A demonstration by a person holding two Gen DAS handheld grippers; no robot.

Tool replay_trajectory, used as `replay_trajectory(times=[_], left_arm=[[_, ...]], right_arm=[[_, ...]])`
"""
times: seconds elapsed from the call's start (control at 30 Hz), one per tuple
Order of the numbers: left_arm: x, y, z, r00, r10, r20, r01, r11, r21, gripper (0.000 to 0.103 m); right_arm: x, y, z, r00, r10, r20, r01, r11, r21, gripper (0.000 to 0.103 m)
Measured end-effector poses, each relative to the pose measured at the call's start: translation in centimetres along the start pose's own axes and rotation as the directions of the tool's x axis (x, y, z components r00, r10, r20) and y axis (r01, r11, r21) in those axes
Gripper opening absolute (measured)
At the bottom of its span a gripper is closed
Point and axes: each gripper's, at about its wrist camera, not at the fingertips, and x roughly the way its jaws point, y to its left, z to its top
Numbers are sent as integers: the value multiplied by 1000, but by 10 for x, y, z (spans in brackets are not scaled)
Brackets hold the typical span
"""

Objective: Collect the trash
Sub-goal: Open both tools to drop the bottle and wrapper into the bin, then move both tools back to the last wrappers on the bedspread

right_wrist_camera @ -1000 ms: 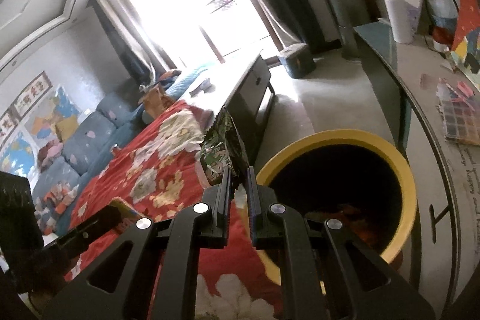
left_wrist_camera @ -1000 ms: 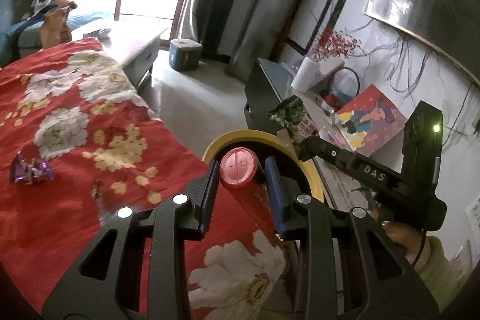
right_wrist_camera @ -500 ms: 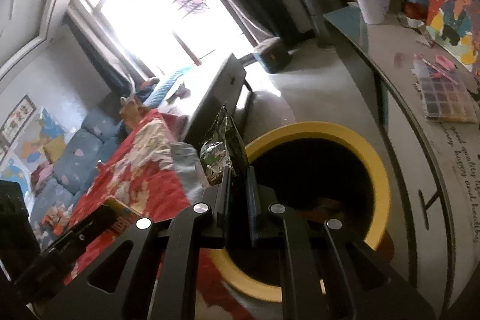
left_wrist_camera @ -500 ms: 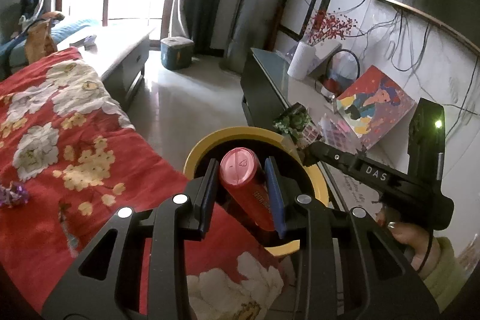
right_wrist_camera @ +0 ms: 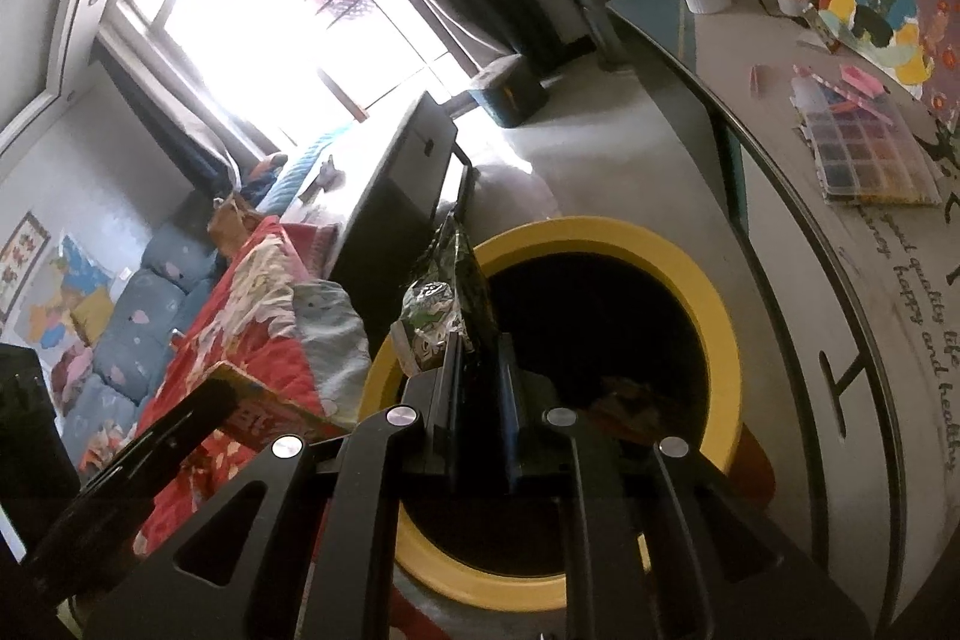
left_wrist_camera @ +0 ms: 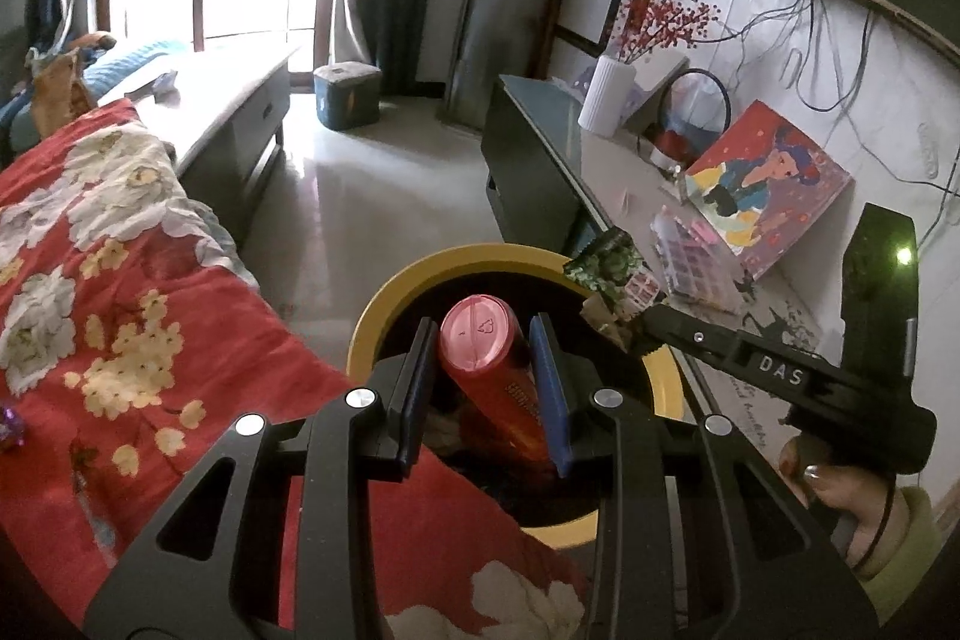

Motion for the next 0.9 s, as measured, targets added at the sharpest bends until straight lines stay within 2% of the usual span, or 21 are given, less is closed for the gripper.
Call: replay_trajectory(times=[0.07, 0.1, 0.13, 0.2, 0.27, 0.33, 0.37, 0.43, 0.57, 0.9], left_arm=[[2, 0, 1, 1000, 1, 2, -1, 1000, 1, 26], [3, 0, 1, 1000, 0, 2, 0, 1000, 0, 31], [4, 1, 2, 1000, -5, 0, 5, 1000, -6, 40], [3, 3, 1, 1000, -7, 1, 7, 1000, -17, 52], [1, 5, 1, 1000, -6, 2, 6, 1000, -28, 60], [-4, 9, 0, 1000, 5, 10, -5, 999, -42, 83], [-7, 11, 0, 1000, 9, 16, -9, 999, -47, 87], [-13, 15, -1, 999, 13, 30, -12, 998, -54, 91], [-27, 24, -4, 998, 30, 48, -26, 996, -83, 92], [-60, 46, -7, 993, 60, 103, -44, 988, -150, 92]], right_arm=[[0, -2, 0, 1000, -4, 0, 4, 1000, 5, 15], [1, -2, 0, 1000, -4, -2, 4, 1000, 7, 20], [1, -3, 0, 1000, -5, -4, 5, 1000, 8, 22], [1, -2, 0, 1000, -18, -6, 18, 1000, 13, 37], [1, -2, 0, 1000, -27, -2, 27, 1000, 11, 38], [0, -1, -1, 999, -37, 0, 37, 999, 8, 45], [-1, 0, -1, 999, -46, 8, 46, 999, 7, 50], [-3, 3, -1, 998, -60, 17, 60, 998, -8, 54], [-10, 18, 0, 995, -83, 61, 87, 994, -59, 68], [-23, 61, -6, 991, -68, 116, 89, 978, -187, 77]])
